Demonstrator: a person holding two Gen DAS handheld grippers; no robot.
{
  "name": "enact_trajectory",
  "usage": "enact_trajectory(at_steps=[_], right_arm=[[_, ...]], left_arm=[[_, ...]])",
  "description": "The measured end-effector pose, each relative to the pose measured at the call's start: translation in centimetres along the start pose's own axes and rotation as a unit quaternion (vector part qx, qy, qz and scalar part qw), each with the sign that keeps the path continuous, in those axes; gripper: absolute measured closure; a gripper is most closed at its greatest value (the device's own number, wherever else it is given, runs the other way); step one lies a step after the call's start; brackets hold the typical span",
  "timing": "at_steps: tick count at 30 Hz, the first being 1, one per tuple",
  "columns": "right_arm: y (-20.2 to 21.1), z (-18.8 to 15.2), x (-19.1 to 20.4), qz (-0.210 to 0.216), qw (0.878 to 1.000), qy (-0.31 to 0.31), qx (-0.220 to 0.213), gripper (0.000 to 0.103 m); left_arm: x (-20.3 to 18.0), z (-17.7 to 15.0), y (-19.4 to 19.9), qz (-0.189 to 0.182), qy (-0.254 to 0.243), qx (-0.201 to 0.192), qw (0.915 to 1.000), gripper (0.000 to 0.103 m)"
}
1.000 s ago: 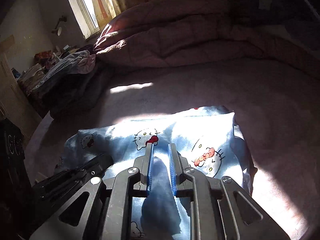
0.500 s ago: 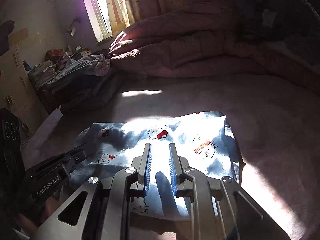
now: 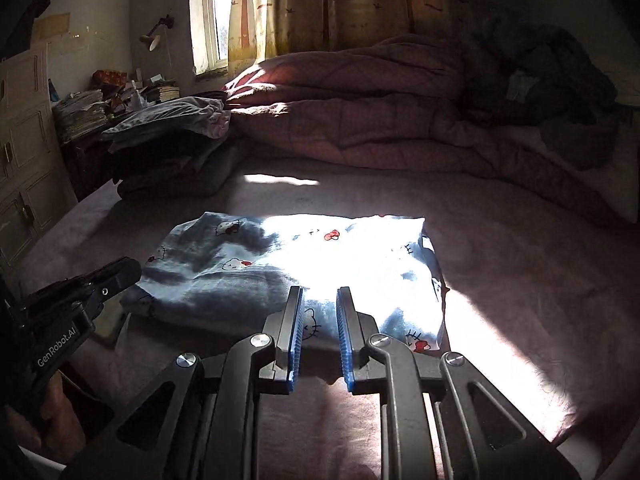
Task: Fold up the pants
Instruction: 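Open both tools and lift them away from the folded pants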
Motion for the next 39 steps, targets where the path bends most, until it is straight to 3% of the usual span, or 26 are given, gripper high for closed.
enact_trajectory(at_steps=[3, 10, 14, 19, 22, 24, 25, 28, 30, 32, 34, 36, 39], right_arm=[[0.4, -0.9, 0.4, 0.007, 1.0, -0.003, 0.007, 0.079], [0.8, -2.9, 1.5, 0.023, 0.999, -0.005, 0.028, 0.079], [0.8, -3.9, 1.7, 0.029, 0.999, -0.014, 0.04, 0.066], [0.9, -4.2, 1.7, 0.024, 0.999, -0.013, 0.04, 0.065], [1.0, -4.4, 1.7, 0.028, 0.999, -0.015, 0.044, 0.065], [0.9, -4.6, 1.6, 0.032, 0.998, -0.021, 0.05, 0.055], [0.8, -4.7, 1.4, 0.035, 0.998, -0.028, 0.052, 0.055], [0.7, -5.0, 0.8, 0.055, 0.995, -0.053, 0.062, 0.053], [0.5, -5.2, 0.0, 0.079, 0.99, -0.087, 0.073, 0.04], [0.3, -5.2, -1.0, 0.104, 0.982, -0.131, 0.083, 0.038], [0.0, -5.2, -1.9, 0.126, 0.974, -0.164, 0.095, 0.03], [-0.4, -5.2, -2.5, 0.15, 0.962, -0.201, 0.111, 0.015], [-1.5, -5.5, -3.1, 0.198, 0.931, -0.267, 0.154, 0.015]], left_arm=[[0.1, -1.2, 0.5, 0.002, 0.002, 0.01, 0.9999, 0.096], [0.5, -4.0, 0.7, 0.002, 0.02, 0.041, 0.999, 0.095], [0.7, -5.0, 0.6, -0.005, 0.036, 0.052, 0.998, 0.093], [0.6, -5.2, 0.8, -0.007, 0.035, 0.054, 0.9979, 0.091], [0.5, -5.3, 0.7, -0.008, 0.036, 0.058, 0.9976, 0.082], [0.6, -5.5, 0.4, -0.016, 0.045, 0.066, 0.9967, 0.058], [0.8, -5.6, 0.3, -0.021, 0.055, 0.07, 0.9958, 0.052], [1.2, -5.8, 0.0, -0.038, 0.084, 0.078, 0.9926, 0.047], [1.4, -5.8, 0.0, -0.051, 0.102, 0.079, 0.9903, 0.04], [1.5, -5.5, 0.1, -0.069, 0.119, 0.075, 0.9876, 0.035], [1.5, -5.2, 0.1, -0.091, 0.137, 0.072, 0.9838, 0.022], [1.5, -5.0, -0.4, -0.13, 0.176, 0.077, 0.9728, 0.012], [1.5, -4.9, -1.5, -0.167, 0.233, 0.089, 0.9539, 0.011]])
Point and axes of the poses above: each gripper's, at about its wrist camera, not at the fingertips, and y roughly against the way its jaws point, x to its left, z to its top, the point moved 6 cm from there along -y, roughly the way its jaws point, and after that the axes turned 14 degrees about -z, right-handed, at the moved point
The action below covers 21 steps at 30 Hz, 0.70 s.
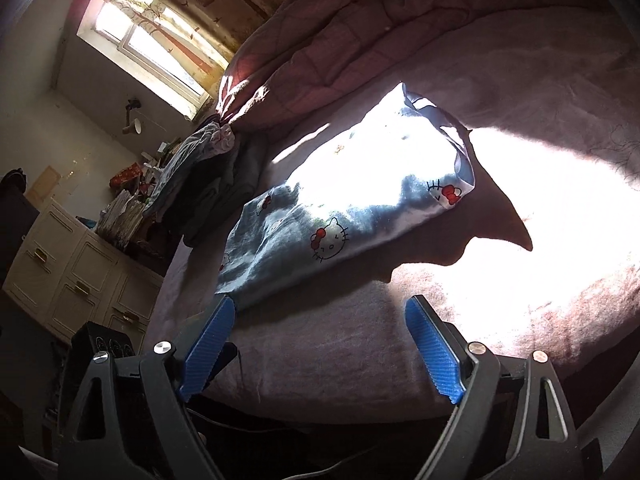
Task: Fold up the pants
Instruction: 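Open both tools and lift them away from the folded pants, then slide both tools under the folded pants and grip them from beneath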
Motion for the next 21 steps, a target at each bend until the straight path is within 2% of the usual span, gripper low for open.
enact_trajectory(at_steps=[2, 5, 9, 11, 13, 21], right_arm=[[-0.9, 0.3, -0.3, 0.023, 0.999, -0.036, 0.032, 0.015], [-2.6, 0.8, -0.2, 0.009, 0.997, -0.049, 0.061, 0.015], [-5.0, 1.6, -0.6, -0.001, 0.993, -0.092, 0.079, 0.012], [-5.7, 2.2, -0.7, 0.009, 0.99, -0.114, 0.081, 0.007], [-6.1, 2.9, -0.6, 0.016, 0.989, -0.125, 0.076, 0.006], [-8.3, 5.4, 0.8, 0.017, 0.991, -0.122, 0.057, 0.006]], left_arm=[[-0.1, 0.5, -0.6, -0.012, 0.027, -0.001, 0.9996, 0.011], [0.4, 1.5, -1.5, -0.003, 0.059, -0.013, 0.9982, 0.011], [1.8, 2.8, -2.3, 0.005, 0.104, -0.034, 0.994, 0.011], [2.3, 3.6, -2.4, 0.005, 0.12, -0.053, 0.9913, 0.011], [2.8, 4.3, -2.6, 0.008, 0.132, -0.067, 0.9889, 0.011], [3.2, 6.4, -3.9, 0.037, 0.102, -0.09, 0.99, 0.009]])
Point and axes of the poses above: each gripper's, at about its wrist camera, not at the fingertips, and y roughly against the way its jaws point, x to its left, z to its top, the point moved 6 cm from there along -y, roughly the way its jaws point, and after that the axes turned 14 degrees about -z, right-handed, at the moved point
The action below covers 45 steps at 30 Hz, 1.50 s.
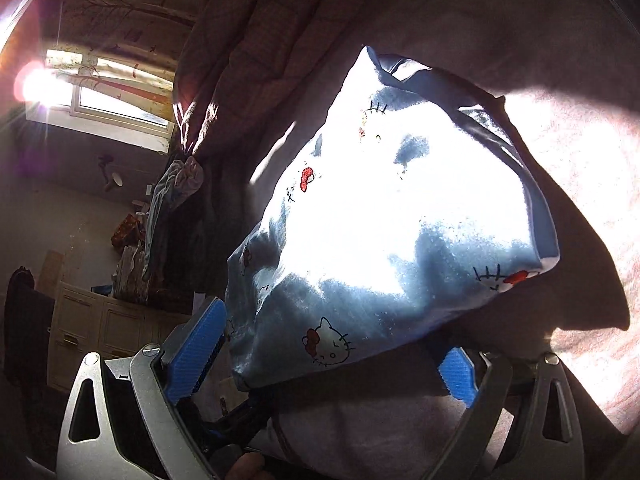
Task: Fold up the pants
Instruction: 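Slide both tools under the folded pants and grip them from beneath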
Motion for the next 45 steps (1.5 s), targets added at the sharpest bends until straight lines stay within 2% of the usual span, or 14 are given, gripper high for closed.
enact_trajectory(at_steps=[6, 13, 17, 19, 21, 23, 24, 26, 27, 32, 35, 37, 41, 45], right_arm=[[-0.9, 1.5, 1.2, -0.004, 0.999, 0.0, -0.04, 0.005], [-1.7, 3.1, 2.5, 0.024, 0.996, 0.022, -0.081, 0.006], [-2.2, 4.1, 2.8, 0.017, 0.994, 0.025, -0.104, 0.02], [-2.6, 4.3, 2.7, -0.006, 0.992, 0.038, -0.123, 0.034], [-3.0, 4.5, 2.1, -0.026, 0.99, 0.041, -0.134, 0.052], [-3.2, 4.6, 2.0, -0.035, 0.989, 0.045, -0.14, 0.06], [-3.3, 4.6, 2.1, -0.037, 0.988, 0.051, -0.139, 0.067], [-3.5, 4.5, 2.2, -0.043, 0.988, 0.064, -0.131, 0.074], [-3.5, 4.4, 2.3, -0.04, 0.988, 0.071, -0.128, 0.08], [-2.2, 4.0, 3.6, -0.034, 0.98, 0.127, -0.146, 0.084], [-0.9, 3.1, 5.4, -0.031, 0.97, 0.17, -0.169, 0.084], [0.2, 2.1, 6.7, -0.023, 0.961, 0.203, -0.186, 0.084], [2.3, 0.6, 9.1, 0.002, 0.948, 0.243, -0.204, 0.084], [4.7, -0.8, 11.6, -0.006, 0.922, 0.291, -0.257, 0.084]], left_arm=[[-0.1, 1.3, -1.4, 0.013, -0.024, -0.029, 0.9992, 0.001], [0.1, 3.1, -2.8, 0.031, -0.057, -0.044, 0.997, 0.001], [-0.1, 3.8, -3.5, 0.042, -0.082, -0.049, 0.9946, 0.002], [-0.1, 4.0, -3.5, 0.049, -0.093, -0.064, 0.9924, 0.014], [0.3, 3.9, -3.9, 0.057, -0.097, -0.056, 0.9921, 0.055], [0.5, 3.5, -4.7, 0.037, -0.096, -0.025, 0.9944, 0.08], [0.3, 3.3, -5.0, 0.029, -0.1, -0.016, 0.9944, 0.088], [-0.7, 3.0, -4.8, 0.021, -0.126, -0.012, 0.9917, 0.091], [-1.4, 2.9, -4.4, 0.024, -0.148, -0.016, 0.9886, 0.095], [-4.6, 2.3, -2.5, 0.071, -0.268, -0.042, 0.9599, 0.096], [-6.3, 1.9, -0.6, 0.128, -0.345, -0.081, 0.9261, 0.096], [-7.1, 1.9, 0.8, 0.144, -0.368, -0.107, 0.9124, 0.096], [-7.9, 2.7, 4.3, 0.128, -0.375, -0.136, 0.9078, 0.096], [-9.0, 3.1, 6.9, 0.113, -0.392, -0.146, 0.9011, 0.096]])
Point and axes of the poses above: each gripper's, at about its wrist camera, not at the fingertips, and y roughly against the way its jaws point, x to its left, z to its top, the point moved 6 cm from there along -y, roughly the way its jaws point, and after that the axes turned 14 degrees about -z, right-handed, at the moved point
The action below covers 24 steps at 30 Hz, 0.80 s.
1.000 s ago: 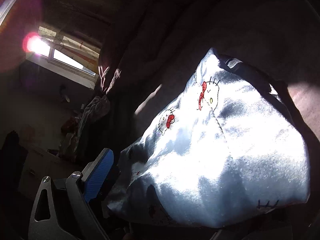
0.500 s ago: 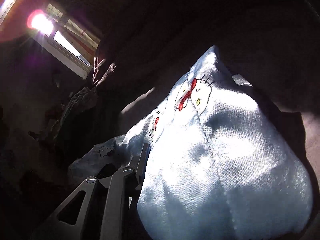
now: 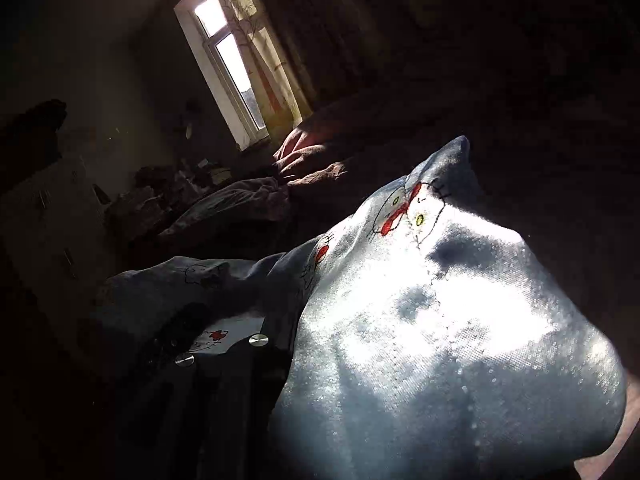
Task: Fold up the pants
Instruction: 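Slide both tools under the folded pants and grip them from beneath, then lift the folded pants with both tools and carry them toward the clothes stack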
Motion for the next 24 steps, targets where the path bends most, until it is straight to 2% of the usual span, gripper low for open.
enact_trajectory(at_steps=[5, 9, 15, 18, 24], right_arm=[[1.5, 1.0, 3.1, -0.009, 0.997, 0.055, -0.047, 0.084], [2.4, 0.7, 5.2, -0.01, 0.994, 0.084, -0.066, 0.084], [2.0, 1.9, 8.1, 0.012, 0.993, 0.091, -0.075, 0.084], [2.0, 3.0, 10.1, 0.018, 0.99, 0.1, -0.095, 0.084], [1.6, 4.9, 13.8, 0.033, 0.984, 0.121, -0.126, 0.084]], left_arm=[[0.9, 1.3, 1.8, 0.015, -0.027, -0.018, 0.9994, 0.096], [2.1, 2.0, 3.0, 0.026, -0.041, -0.026, 0.9985, 0.096], [4.4, 3.8, 4.7, 0.025, -0.045, -0.046, 0.9976, 0.096], [5.6, 5.4, 5.5, 0.009, -0.049, -0.06, 0.997, 0.096], [8.5, 8.7, 6.2, 0.015, -0.061, -0.071, 0.9955, 0.096]])
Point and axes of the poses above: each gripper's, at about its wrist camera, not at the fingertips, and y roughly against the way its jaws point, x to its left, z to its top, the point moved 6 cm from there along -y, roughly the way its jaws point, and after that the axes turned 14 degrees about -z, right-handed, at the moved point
